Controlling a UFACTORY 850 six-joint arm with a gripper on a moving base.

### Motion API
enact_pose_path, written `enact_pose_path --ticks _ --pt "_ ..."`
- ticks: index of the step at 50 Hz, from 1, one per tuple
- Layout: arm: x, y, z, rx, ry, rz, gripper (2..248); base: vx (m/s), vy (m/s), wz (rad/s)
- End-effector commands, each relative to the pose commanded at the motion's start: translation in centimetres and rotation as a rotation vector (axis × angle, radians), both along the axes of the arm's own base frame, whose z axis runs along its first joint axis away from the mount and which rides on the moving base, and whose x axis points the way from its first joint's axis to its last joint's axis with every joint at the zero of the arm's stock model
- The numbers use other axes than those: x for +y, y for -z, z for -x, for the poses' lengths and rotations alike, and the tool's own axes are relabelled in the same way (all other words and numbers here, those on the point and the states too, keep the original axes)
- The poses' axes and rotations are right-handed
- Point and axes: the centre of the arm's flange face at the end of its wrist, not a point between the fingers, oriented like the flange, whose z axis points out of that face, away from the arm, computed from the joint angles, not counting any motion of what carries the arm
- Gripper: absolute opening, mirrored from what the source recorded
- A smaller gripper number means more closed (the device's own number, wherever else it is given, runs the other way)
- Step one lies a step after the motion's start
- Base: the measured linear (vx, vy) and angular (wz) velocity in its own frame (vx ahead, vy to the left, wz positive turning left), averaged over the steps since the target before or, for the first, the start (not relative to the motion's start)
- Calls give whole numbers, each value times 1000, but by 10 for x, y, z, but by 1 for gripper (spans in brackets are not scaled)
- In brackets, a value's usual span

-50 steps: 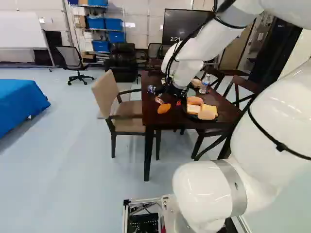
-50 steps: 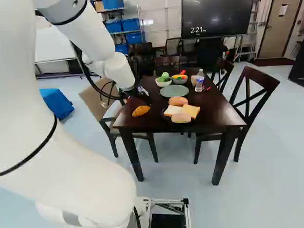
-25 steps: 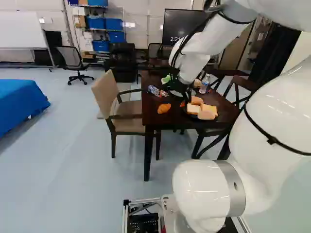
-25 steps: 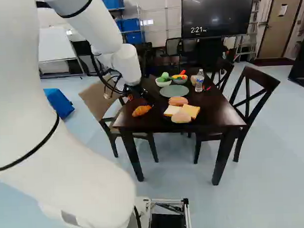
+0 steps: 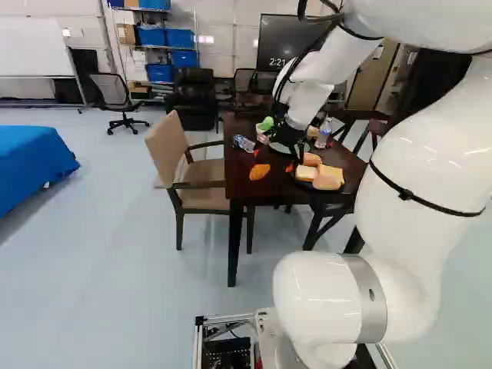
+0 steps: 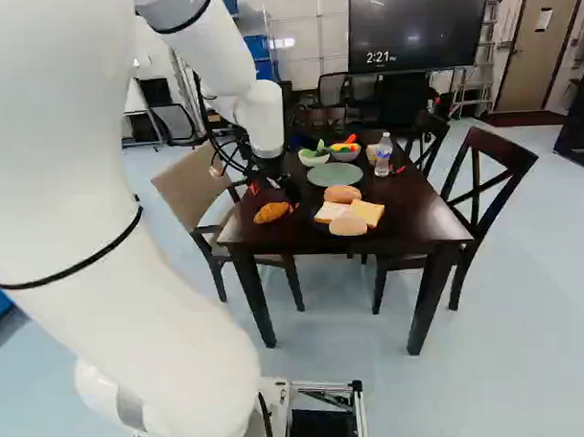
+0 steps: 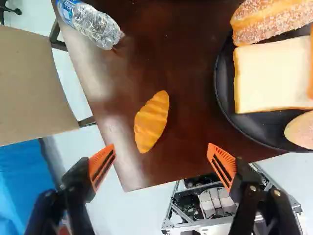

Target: Move the croissant to the empty plate

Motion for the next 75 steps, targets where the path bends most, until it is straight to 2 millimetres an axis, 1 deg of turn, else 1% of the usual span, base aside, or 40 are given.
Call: enact_pose_path --ticks 12,26,45,59,75 --pt "-4 0 -23 -5 0 1 247 0 0 0" --pt "-3 1 -26 -3 -3 0 247 0 0 0" --pt "7 25 -53 35 -29 -5 247 0 0 0" --pt "19 44 -73 64 -57 -9 247 0 0 0" --pt "20 44 -74 64 -60 -9 247 0 0 0"
